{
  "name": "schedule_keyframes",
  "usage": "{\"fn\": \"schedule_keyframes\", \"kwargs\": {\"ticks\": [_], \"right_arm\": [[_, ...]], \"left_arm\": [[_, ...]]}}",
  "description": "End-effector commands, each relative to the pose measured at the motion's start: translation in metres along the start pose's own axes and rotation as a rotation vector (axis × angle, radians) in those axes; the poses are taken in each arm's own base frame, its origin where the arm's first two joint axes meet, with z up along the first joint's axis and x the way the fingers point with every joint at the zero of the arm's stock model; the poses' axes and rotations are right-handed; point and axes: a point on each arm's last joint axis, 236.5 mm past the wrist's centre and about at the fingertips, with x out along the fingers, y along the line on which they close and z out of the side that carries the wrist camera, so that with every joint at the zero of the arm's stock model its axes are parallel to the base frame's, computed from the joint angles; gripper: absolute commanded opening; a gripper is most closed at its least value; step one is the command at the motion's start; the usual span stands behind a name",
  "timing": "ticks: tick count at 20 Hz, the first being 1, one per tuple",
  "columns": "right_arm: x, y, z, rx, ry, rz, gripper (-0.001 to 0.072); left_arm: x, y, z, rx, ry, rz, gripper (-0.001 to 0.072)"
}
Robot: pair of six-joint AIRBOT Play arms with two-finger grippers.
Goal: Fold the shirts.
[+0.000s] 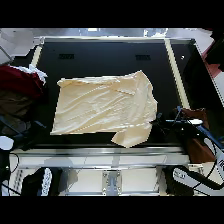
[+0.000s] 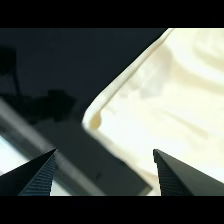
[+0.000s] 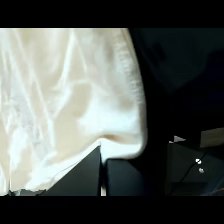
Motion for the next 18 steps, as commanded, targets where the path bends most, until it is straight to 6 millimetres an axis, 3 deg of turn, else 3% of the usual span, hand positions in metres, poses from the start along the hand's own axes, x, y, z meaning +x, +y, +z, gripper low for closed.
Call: {"fn": "schedule_keyframes", "kwargs": {"ticks": [1, 4, 8, 11, 12, 14, 15, 17, 18], "right_arm": [[0.0, 0.008, 0.007, 0.0, -0.022, 0.02, 0.002], [0.0, 0.011, 0.002, 0.001, -0.001, 0.032, 0.002], [0.0, 0.013, -0.004, -0.014, 0.022, 0.043, 0.002], [0.0, 0.017, -0.006, -0.005, 0.033, 0.06, 0.002], [0.0, 0.018, -0.008, -0.006, 0.041, 0.063, 0.002], [0.0, 0.019, -0.011, -0.007, 0.052, 0.068, 0.002], [-0.001, 0.02, -0.011, -0.01, 0.053, 0.069, 0.0021], [-0.005, 0.028, -0.01, -0.066, 0.045, 0.085, 0.0018], [-0.014, 0.043, -0.008, -0.143, 0.039, 0.116, 0.0017]], "left_arm": [[0.032, 0.021, -0.037, -0.168, 0.089, 0.023, 0.0703], [0.052, 0.013, -0.051, -0.299, 0.113, -0.053, 0.0703], [0.067, -0.005, -0.017, -0.367, -0.002, -0.157, 0.0694], [0.088, -0.009, -0.035, -0.338, 0.104, -0.157, 0.0694], [0.092, -0.013, -0.038, -0.352, 0.128, -0.17, 0.0664], [0.096, -0.025, -0.033, -0.372, 0.129, -0.225, 0.0182], [0.095, -0.033, -0.027, -0.368, 0.112, -0.26, 0.0013], [0.087, -0.049, -0.013, -0.331, 0.068, -0.33, 0.0009], [0.077, -0.061, -0.004, -0.287, 0.038, -0.375, 0.0009]]}}
